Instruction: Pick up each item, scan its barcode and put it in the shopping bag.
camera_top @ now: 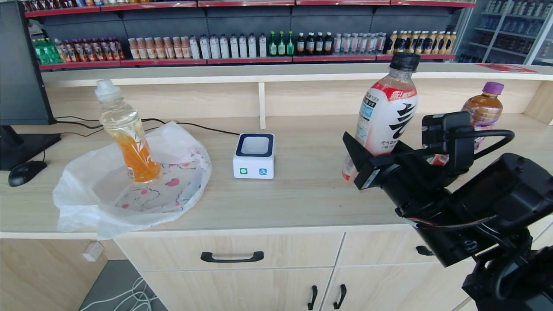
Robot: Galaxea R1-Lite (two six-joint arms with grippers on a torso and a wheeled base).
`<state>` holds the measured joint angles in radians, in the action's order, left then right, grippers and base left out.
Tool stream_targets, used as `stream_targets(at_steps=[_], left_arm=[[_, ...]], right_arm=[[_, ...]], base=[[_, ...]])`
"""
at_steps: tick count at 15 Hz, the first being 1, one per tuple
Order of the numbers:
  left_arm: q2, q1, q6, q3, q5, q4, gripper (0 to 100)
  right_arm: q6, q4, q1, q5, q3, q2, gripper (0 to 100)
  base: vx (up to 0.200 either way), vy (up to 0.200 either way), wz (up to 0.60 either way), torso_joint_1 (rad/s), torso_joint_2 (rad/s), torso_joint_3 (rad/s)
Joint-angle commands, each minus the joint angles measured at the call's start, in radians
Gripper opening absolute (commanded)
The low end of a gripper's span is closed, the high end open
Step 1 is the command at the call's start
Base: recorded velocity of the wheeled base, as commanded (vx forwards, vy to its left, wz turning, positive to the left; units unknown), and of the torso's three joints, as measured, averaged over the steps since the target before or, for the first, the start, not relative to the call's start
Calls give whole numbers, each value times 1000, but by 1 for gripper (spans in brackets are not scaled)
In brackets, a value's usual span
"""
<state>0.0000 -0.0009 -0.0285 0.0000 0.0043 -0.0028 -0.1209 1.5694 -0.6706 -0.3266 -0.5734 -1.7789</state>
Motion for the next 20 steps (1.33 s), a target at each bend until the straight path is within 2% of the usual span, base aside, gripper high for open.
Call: stream_targets(at_steps=[1,12,19,20], left_arm=[[2,-1,-1,0,0,0,100],[0,-1,-4,0,0,0,100],[0,-1,-2,0,0,0,100],[0,-1,-2,0,0,0,100]], right_arm=[[0,1,0,0,4,6,0],[0,1,0,1,29,32,0],[-6,1,5,34,-48,1,0],[-48,1,46,70,-31,7,0]], base=[[0,200,0,12,2,7],[0,200,0,4,2,3],[0,0,0,0,0,0],[0,0,0,0,0,0]])
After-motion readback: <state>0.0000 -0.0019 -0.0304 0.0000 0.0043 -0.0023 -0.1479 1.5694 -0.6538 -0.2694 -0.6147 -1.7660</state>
